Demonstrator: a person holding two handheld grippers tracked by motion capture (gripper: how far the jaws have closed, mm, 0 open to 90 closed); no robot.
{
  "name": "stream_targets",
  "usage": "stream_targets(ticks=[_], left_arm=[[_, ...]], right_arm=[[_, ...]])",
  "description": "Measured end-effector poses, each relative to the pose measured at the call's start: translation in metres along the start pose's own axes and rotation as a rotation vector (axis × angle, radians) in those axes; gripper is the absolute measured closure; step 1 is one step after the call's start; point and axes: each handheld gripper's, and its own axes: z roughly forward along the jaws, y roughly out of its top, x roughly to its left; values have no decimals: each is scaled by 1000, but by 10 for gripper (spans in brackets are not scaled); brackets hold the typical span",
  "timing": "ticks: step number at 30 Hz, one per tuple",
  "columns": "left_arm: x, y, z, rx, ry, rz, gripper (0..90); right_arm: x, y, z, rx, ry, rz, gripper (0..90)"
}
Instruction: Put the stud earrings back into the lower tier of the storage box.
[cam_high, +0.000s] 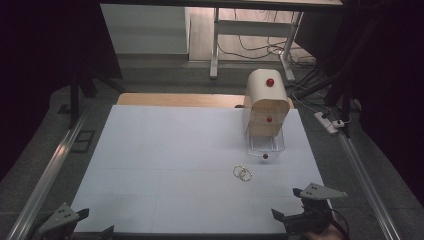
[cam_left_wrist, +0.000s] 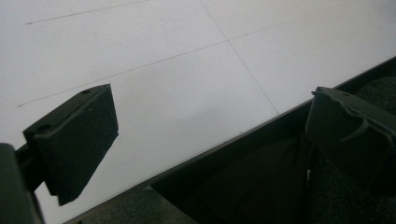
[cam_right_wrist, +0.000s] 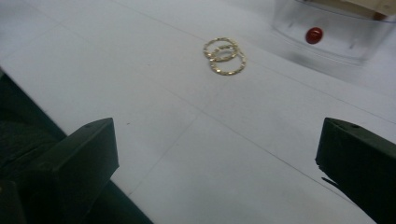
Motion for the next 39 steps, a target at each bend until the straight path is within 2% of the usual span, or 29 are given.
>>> stream_targets(ticks=[4, 8, 18, 22, 25, 30, 33, 39], left_arm=[[0, 0, 0, 1, -4, 7, 30], [0, 0, 1, 8, -12, 1, 33], [1, 0, 2, 16, -25, 8, 39], [1, 1, 2, 19, -25, 1, 40], [1, 1, 3, 28, -21, 3, 41], [0, 1, 4, 40, -9, 6, 43], [0, 2, 5, 46, -7, 1, 45], [0, 1, 5, 45, -12, 1, 45]], right_arm=[[-1, 0, 0, -7, 22, 12, 0], [-2, 1, 1, 9, 32, 14, 0], [2, 2, 4, 34, 30, -24, 22], [5, 3, 6, 63, 13, -47, 9], [5, 4, 8, 81, 18, -53, 4], [5, 5, 8, 75, 33, -59, 3], [6, 7, 10, 38, 65, -50, 3], [11, 12, 16, 31, 88, -74, 3]])
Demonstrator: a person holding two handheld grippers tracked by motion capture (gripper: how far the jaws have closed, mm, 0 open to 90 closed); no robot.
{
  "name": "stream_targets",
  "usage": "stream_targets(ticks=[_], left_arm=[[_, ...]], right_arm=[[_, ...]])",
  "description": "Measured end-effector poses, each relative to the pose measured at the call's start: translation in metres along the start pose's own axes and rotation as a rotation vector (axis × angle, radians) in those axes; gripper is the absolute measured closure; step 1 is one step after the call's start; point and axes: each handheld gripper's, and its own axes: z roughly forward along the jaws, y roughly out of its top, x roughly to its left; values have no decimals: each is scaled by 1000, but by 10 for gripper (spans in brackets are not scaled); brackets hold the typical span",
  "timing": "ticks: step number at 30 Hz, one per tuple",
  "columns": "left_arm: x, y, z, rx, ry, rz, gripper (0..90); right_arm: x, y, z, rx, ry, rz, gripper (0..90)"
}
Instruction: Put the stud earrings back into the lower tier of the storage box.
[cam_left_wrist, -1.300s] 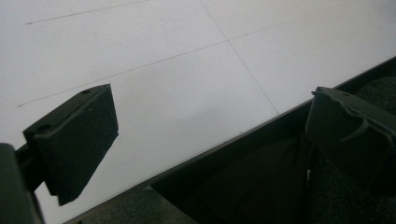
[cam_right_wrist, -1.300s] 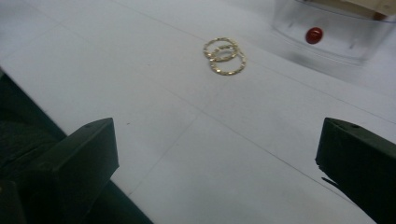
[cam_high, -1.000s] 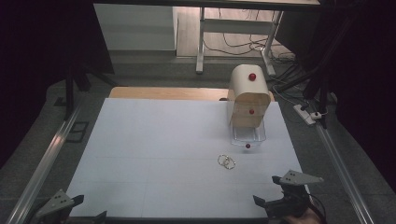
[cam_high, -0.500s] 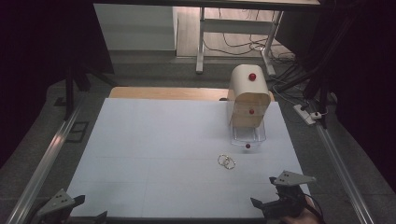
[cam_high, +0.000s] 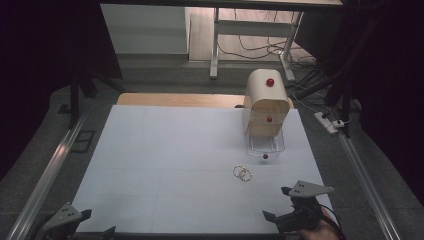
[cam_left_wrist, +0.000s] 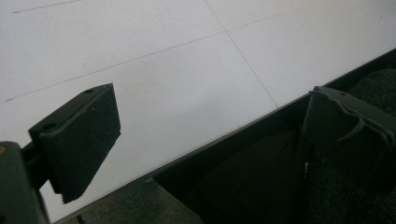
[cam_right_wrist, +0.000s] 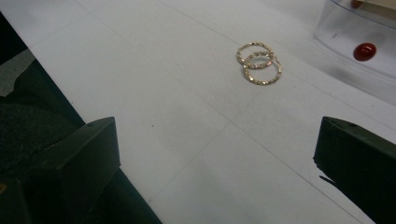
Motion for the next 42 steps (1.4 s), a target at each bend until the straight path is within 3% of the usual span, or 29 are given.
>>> stream_targets(ticks=[7, 13, 25, 36, 42], left_arm=[[0, 0, 0, 0, 0, 6, 45], [0, 0, 0, 2, 1, 7, 45], [0, 0, 0, -1, -4, -1, 46], [1, 0, 0, 0, -11, -5, 46], [1, 0, 0, 1, -12, -5, 46]], right_arm=[[1, 4, 7, -19, 23, 12, 3], [3, 10, 16, -14, 31, -7, 3], [4, 15, 40, 40, 52, -42, 0], [-7, 26, 70, 97, 39, -65, 0], [-13, 31, 88, 142, 60, -85, 0]])
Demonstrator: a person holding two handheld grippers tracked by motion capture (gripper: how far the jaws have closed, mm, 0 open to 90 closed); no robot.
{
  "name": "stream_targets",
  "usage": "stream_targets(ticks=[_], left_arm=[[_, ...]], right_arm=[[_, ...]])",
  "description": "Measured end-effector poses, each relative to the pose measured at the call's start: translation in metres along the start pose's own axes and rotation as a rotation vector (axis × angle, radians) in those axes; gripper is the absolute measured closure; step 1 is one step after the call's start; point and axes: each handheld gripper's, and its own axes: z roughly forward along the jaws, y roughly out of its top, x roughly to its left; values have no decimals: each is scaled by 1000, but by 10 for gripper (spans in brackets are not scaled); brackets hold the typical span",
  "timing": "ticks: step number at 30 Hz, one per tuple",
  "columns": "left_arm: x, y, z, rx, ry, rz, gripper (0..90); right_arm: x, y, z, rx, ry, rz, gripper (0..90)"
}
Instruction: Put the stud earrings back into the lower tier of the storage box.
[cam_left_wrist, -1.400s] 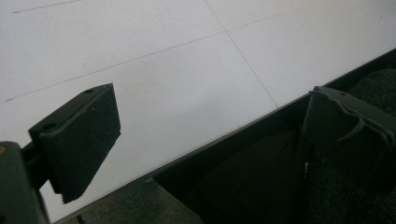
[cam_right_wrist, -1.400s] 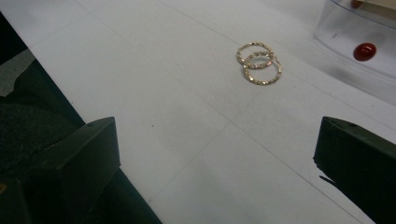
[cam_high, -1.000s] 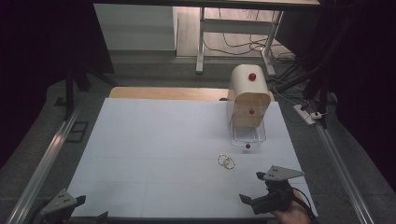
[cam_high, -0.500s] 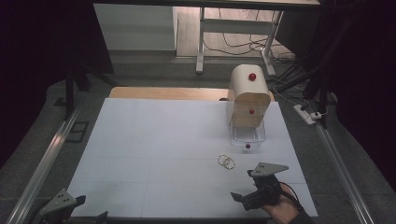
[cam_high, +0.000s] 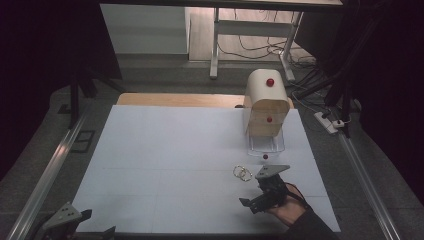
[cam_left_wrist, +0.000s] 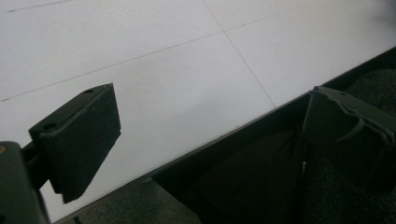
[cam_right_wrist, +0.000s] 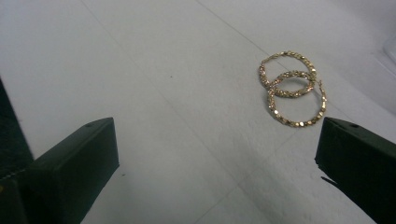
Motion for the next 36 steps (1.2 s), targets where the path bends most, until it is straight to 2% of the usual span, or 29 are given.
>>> stream_targets(ticks=[4, 9, 11, 12, 13, 16, 17, 18, 20, 21, 22, 23, 24, 26, 31, 36], left_arm=[[0, 0, 0, 2, -1, -2, 46], [1, 0, 0, 5, 1, -5, 48], [1, 0, 1, 7, 1, -7, 48], [1, 0, 1, 7, 1, -8, 49], [1, 0, 1, 7, 1, -8, 49], [1, 0, 1, 6, 2, -5, 50], [1, 0, 1, 6, 3, -5, 50], [0, 1, 1, 7, 2, -4, 50], [0, 1, 1, 7, 3, -2, 51], [0, 1, 1, 7, 3, -2, 51], [0, 1, 1, 7, 2, -2, 51], [0, 0, 1, 7, 2, -2, 51], [0, 0, 1, 6, 2, -1, 51], [0, 0, 1, 5, 2, -1, 51], [0, 0, 0, 3, 2, 0, 52], [0, 0, 0, 3, 2, -1, 52]], right_arm=[[-7, 6, 17, 39, 9, -19, 0], [-11, 11, 29, 68, 19, -39, 0], [-12, 12, 34, 83, 24, -47, 30], [-14, 14, 38, 92, 33, -67, 87], [-14, 14, 38, 92, 33, -67, 87], [-19, 16, 43, 107, 30, -81, 179], [-23, 17, 46, 122, 38, -87, 299], [-24, 17, 47, 145, 30, -90, 359], [-25, 20, 46, 165, -7, -127, 511], [-27, 22, 46, 174, -16, -117, 581], [-27, 22, 46, 174, -16, -117, 581], [-30, 25, 46, 192, -39, -101, 730], [-30, 25, 46, 192, -39, -101, 730], [-29, 26, 46, 207, -30, -110, 863], [-28, 29, 47, 234, -35, -96, 882], [-25, 30, 43, 228, -28, -116, 895]])
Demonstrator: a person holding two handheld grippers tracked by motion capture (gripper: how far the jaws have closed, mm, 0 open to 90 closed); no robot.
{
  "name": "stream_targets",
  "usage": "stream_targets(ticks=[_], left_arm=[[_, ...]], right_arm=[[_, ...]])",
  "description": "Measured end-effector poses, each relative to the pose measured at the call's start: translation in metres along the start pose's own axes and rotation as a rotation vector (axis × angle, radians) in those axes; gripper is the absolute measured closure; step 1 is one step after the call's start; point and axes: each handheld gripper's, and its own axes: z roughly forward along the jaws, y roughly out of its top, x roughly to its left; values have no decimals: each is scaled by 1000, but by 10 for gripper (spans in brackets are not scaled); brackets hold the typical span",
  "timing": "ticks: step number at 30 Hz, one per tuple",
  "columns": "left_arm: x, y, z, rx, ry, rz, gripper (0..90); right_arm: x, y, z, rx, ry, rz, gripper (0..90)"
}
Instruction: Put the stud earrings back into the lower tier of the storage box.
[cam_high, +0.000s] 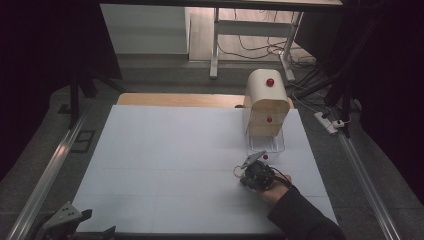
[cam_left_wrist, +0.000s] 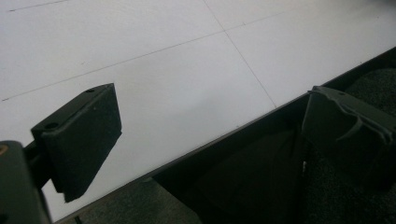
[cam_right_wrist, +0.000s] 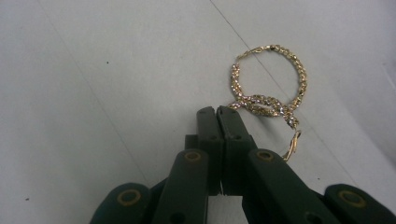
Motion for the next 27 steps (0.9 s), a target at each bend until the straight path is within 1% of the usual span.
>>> stream_targets(ticks=[4, 8, 14, 18, 22, 24, 27], left_arm=[[0, 0, 0, -1, -1, 1, 52], [0, 0, 0, 0, -1, 0, 53], [0, 0, 0, -1, 0, -1, 54], [0, 0, 0, 0, 0, -2, 54], [0, 0, 0, -1, 2, -3, 54], [1, 0, 0, -1, 1, -4, 54], [0, 0, 0, 0, 2, -3, 55]], right_arm=[[0, 0, -1, -5, 0, 3, 895], [1, 2, -6, -35, 0, 4, 895], [1, 2, -10, -49, -2, 5, 895], [0, 2, -15, -80, 0, 19, 895], [0, 2, -21, -117, -2, 20, 895], [0, 2, -25, -132, 2, 32, 895], [-1, 1, -26, -134, 4, 35, 895]])
